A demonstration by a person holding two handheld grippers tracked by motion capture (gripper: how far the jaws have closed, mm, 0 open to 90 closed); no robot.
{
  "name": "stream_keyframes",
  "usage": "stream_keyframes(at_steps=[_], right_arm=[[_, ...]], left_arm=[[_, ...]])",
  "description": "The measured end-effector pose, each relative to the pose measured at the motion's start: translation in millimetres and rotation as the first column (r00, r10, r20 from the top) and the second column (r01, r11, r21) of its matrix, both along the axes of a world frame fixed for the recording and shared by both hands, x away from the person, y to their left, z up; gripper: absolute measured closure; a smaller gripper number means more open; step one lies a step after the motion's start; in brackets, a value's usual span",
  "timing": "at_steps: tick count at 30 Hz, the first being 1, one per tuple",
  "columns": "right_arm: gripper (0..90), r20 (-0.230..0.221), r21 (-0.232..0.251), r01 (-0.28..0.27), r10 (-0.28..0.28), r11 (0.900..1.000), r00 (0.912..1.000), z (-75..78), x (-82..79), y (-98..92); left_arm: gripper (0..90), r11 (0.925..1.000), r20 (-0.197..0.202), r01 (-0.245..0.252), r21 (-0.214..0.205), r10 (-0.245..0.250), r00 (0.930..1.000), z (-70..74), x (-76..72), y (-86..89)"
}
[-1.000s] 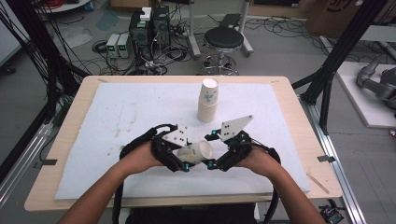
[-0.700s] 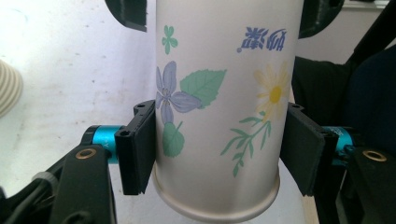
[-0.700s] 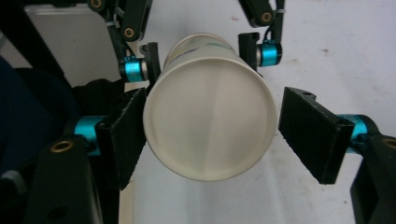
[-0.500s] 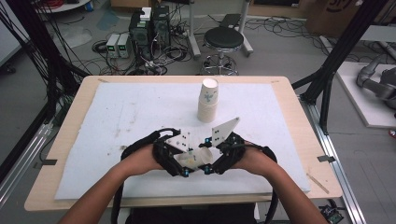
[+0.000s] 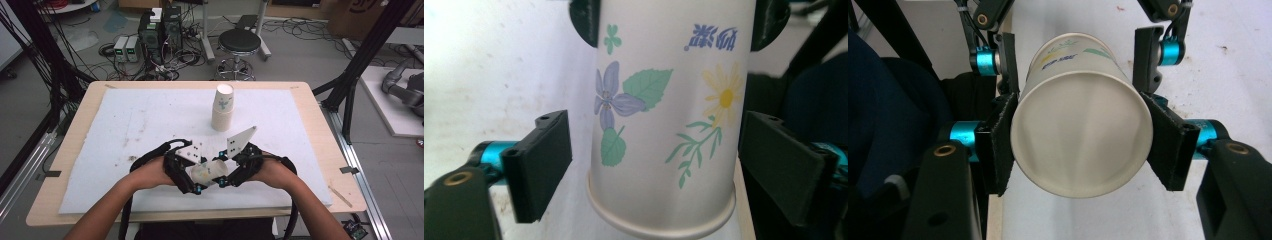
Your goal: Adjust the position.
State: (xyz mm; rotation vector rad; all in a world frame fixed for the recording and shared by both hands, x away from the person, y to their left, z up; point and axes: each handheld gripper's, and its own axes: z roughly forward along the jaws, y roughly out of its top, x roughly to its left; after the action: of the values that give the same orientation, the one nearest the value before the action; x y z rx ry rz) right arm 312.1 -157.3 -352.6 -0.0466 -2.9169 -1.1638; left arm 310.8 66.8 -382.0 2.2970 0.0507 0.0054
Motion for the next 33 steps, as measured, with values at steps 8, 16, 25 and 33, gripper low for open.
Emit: stream_keyframes(at_steps=[8,16,25,33], right_arm=[[37.4,0.007,0.049,0.032,-0.033,0.9983,0.9994,2.1,0.7,-10.5],[37.4,-0.004,0.129,0.088,-0.089,0.9877,0.9961,-4.6,-4.3,-29.5],[37.4,-0.01,0.259,0.127,-0.129,0.9575,0.9916,-21.6,-12.3,-51.2],[37.4,-0.031,0.31,0.137,-0.134,0.9408,0.9905,-32.5,-13.3,-58.5]], left_arm=[[14.2,0.9837,-0.029,-0.07,-0.166,0.066,0.9974,-4.4,-1.0,18.1],[14.2,0.9422,-0.012,-0.123,-0.312,0.125,0.992,-11.1,-5.7,30.0],[14.9,0.9121,-0.005,-0.126,-0.39,0.134,0.9909,-18.0,-11.3,27.3],[15.5,0.9026,-0.007,-0.123,-0.413,0.132,0.9912,-22.7,-11.8,23.5]])
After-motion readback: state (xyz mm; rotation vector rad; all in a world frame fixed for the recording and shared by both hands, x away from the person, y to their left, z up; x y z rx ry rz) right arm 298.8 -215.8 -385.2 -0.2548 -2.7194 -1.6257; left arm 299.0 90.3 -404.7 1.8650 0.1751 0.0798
